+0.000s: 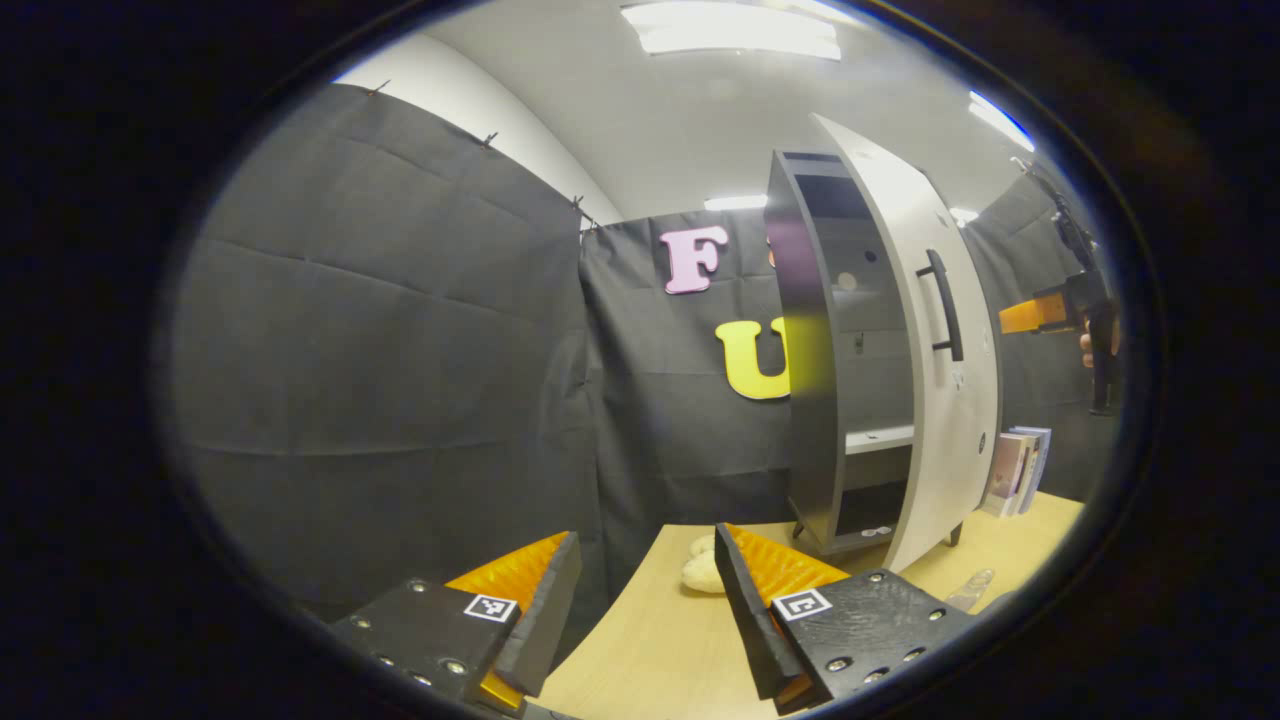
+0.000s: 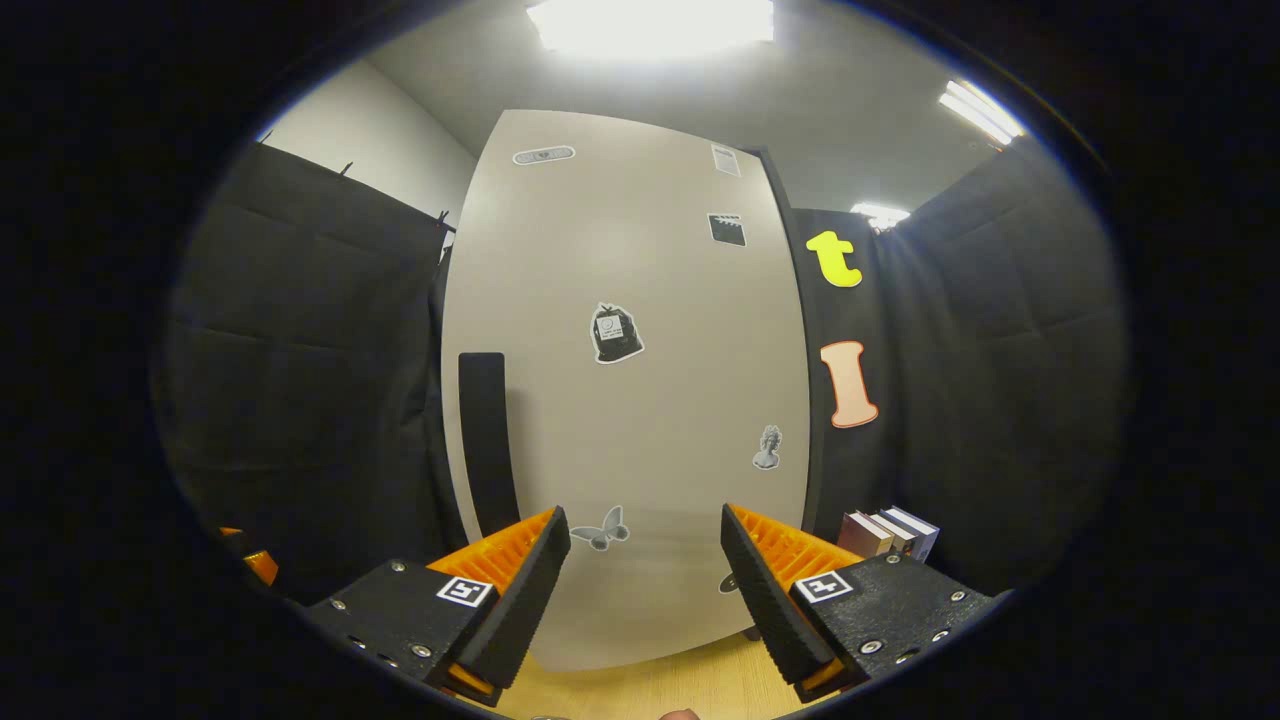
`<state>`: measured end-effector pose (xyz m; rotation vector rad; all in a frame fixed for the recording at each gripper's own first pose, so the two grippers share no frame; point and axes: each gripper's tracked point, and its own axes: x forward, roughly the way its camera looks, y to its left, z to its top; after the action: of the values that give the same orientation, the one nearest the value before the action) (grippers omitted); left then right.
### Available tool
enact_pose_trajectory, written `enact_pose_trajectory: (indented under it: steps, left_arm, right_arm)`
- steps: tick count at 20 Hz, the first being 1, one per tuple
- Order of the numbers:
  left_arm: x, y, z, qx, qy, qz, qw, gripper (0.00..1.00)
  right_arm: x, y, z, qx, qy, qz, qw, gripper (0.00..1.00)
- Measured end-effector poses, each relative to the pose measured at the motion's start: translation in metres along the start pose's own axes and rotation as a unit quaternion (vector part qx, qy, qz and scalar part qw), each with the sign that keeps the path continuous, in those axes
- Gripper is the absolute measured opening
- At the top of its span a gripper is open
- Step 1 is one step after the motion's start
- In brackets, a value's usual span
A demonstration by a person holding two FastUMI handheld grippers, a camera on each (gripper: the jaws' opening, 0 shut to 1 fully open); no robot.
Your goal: Open the cabinet door with the right hand, grasp the bottle in the cabinet with the left hand and place it on the coaster, then close the cabinet door with the right hand.
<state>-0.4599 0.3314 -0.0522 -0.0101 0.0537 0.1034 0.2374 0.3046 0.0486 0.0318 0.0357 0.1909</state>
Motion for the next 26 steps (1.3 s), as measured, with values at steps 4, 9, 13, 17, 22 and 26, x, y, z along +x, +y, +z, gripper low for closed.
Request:
enact_pose_trajectory:
  steps: [4,9,13,17,22,26]
  left_arm:
    - [0.005,-0.016,0.004,-0.005,-0.005,-0.021,1.0,0.81]
    - [0.011,-0.055,0.011,-0.012,-0.01,-0.053,0.998,0.77]
    - [0.019,-0.089,0.023,-0.013,-0.01,-0.065,0.998,0.77]
    - [0.013,-0.131,0.037,-0.011,-0.015,-0.077,0.997,0.77]
    - [0.002,-0.18,0.055,-0.008,-0.017,-0.088,0.996,0.77]
    - [-0.002,-0.216,0.065,-0.014,-0.018,-0.092,0.996,0.77]
  right_arm:
    - [-0.009,-0.01,0.0,-0.003,-0.003,-0.008,1.0,0.94]
    - [-0.028,-0.028,0.0,-0.013,-0.014,-0.015,1.0,0.94]
    - [-0.04,-0.048,-0.001,-0.009,-0.016,-0.01,1.0,0.94]
    - [-0.05,-0.077,-0.001,-0.009,-0.018,-0.006,1.0,0.94]
    - [-0.062,-0.116,-0.003,-0.003,-0.02,-0.003,1.0,0.94]
    - [-0.071,-0.152,-0.01,0.001,-0.019,-0.008,1.0,0.94]
